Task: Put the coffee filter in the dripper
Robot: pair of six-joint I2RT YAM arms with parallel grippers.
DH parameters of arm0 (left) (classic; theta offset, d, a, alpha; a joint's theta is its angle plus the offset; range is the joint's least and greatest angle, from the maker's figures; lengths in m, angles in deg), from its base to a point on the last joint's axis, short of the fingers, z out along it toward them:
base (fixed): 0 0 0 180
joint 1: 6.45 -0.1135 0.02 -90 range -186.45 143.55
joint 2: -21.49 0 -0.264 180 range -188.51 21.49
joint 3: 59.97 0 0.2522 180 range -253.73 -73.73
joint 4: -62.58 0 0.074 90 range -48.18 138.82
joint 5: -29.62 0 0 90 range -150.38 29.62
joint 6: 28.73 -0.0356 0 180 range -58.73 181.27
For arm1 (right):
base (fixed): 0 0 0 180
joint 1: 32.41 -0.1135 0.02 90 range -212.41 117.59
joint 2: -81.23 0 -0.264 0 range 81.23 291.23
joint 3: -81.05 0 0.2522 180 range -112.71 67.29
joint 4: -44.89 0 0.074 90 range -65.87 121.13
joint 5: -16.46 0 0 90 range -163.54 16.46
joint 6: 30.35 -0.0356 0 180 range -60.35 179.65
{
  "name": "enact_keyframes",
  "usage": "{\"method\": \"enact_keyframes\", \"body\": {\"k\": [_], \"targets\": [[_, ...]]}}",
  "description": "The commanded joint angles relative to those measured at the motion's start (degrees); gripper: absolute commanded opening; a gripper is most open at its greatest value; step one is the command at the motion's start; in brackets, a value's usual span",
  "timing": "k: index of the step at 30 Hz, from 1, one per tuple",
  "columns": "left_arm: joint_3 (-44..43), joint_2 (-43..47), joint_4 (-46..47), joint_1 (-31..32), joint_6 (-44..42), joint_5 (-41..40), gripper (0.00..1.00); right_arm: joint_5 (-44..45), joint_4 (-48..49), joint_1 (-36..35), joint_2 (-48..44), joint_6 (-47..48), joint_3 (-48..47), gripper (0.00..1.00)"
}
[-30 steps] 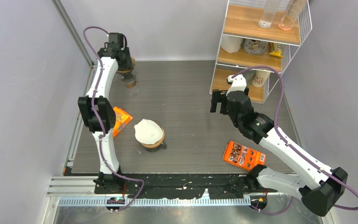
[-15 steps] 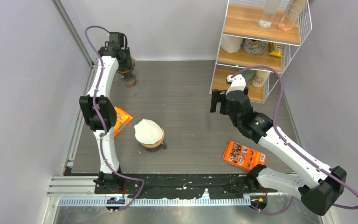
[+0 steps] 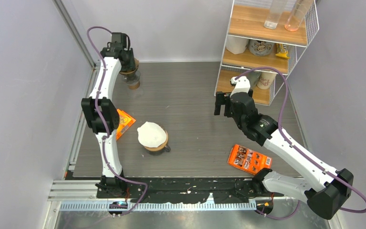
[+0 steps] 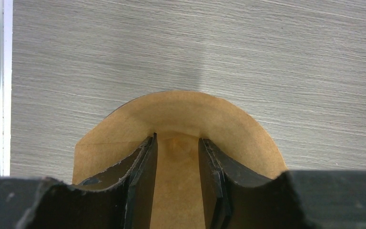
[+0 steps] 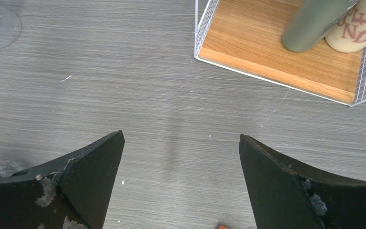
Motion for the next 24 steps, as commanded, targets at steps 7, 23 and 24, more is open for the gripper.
{"method": "enact_keyframes", "body": {"k": [7, 23, 24], "targets": [[-1.10, 6.43, 1.82, 0.05, 1.26, 0.28, 0.44, 0.46, 1.50, 0.30, -0.19, -0.33, -2.02, 0.97], [3.44, 18.14, 3.28, 2.32, 0.87, -2.26, 0.52, 2.16, 1.59, 0.99, -1.18, -0.92, -2.05, 0.96], [6.39, 20.83, 4.79, 2.91, 0.87, -2.54, 0.54, 2.36, 1.59, 1.20, -1.31, -0.96, -1.78, 0.95]]}}
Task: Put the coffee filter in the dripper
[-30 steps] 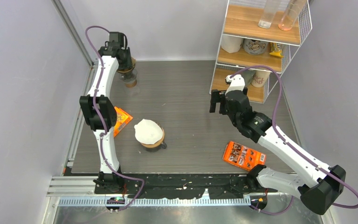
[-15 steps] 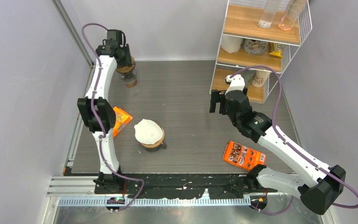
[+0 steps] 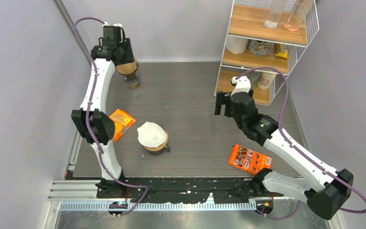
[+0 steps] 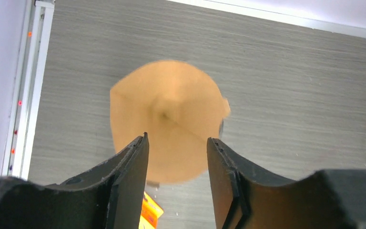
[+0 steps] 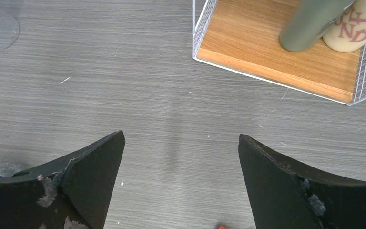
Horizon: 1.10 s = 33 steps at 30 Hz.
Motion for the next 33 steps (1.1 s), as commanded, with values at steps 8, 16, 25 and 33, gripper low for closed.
{"method": "enact_keyframes", "body": {"k": [8, 16, 25, 33], "targets": [[40.17, 40.25, 24.61, 4.93, 1.21, -3.26, 0.99, 0.39, 2.23, 8.95, -5.82, -2.83, 3.25, 0.95], [68.99, 62.57, 34.46, 4.89, 14.36, -12.43, 1.00, 5.36, 4.91, 18.79, -15.26, -7.97, 15.46, 0.96], [84.07, 71.16, 28.44, 4.85, 19.63, -21.64, 0.99, 12.41, 11.35, 19.14, -28.13, -16.23, 29.33, 0.95], [94.64, 80.64, 29.48, 4.85, 18.85, -23.41, 1.00, 12.90, 13.93, 19.12, -28.86, -15.91, 30.57, 0.95]]}}
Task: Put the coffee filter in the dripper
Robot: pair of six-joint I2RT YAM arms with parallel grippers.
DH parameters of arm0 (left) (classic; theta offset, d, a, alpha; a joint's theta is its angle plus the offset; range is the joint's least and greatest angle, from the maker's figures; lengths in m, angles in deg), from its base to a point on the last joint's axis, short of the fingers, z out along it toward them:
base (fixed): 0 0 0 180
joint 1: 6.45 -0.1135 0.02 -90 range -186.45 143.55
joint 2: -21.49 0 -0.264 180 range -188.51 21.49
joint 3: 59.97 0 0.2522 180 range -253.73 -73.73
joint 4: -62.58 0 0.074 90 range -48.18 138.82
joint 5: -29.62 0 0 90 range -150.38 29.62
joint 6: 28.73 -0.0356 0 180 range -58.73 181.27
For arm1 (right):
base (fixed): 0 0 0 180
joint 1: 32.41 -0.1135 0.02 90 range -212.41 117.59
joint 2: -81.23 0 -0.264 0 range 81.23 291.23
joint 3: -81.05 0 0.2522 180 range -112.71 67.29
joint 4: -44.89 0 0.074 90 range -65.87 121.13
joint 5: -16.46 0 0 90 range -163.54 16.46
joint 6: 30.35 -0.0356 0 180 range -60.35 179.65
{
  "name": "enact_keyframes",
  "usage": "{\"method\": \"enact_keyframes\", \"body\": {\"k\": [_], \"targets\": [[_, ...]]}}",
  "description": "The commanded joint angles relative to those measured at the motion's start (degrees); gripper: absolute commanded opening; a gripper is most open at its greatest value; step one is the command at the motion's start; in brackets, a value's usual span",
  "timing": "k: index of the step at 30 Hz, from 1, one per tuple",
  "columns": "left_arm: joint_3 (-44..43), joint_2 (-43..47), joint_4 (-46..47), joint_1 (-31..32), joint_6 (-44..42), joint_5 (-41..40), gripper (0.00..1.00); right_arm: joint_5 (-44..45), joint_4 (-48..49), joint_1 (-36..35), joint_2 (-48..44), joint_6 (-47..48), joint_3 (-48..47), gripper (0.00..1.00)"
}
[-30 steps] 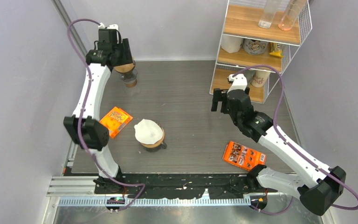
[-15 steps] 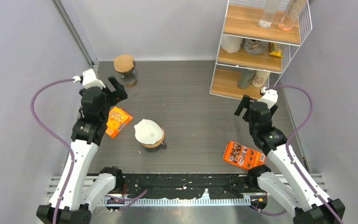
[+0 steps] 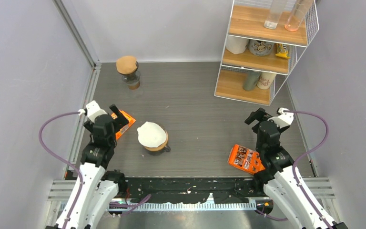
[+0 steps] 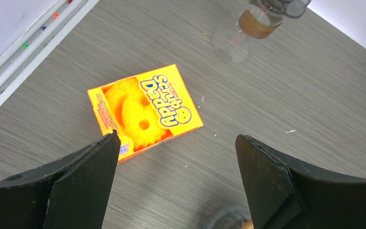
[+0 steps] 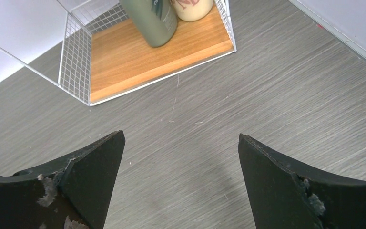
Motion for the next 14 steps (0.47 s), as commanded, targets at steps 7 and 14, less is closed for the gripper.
{"method": "enact_keyframes", "body": {"k": [7, 14], "targets": [[8.59, 8.27, 5.92, -0.16, 0.11, -2.68, 1.00, 2.82, 3.70, 0.14, 2.56, -0.84, -0.94, 0.95], [8.48, 8.08, 6.02, -0.20, 0.01, -2.73, 1.00, 2.62, 4.41, 0.10, 3.13, 0.16, -0.86, 0.95]]}}
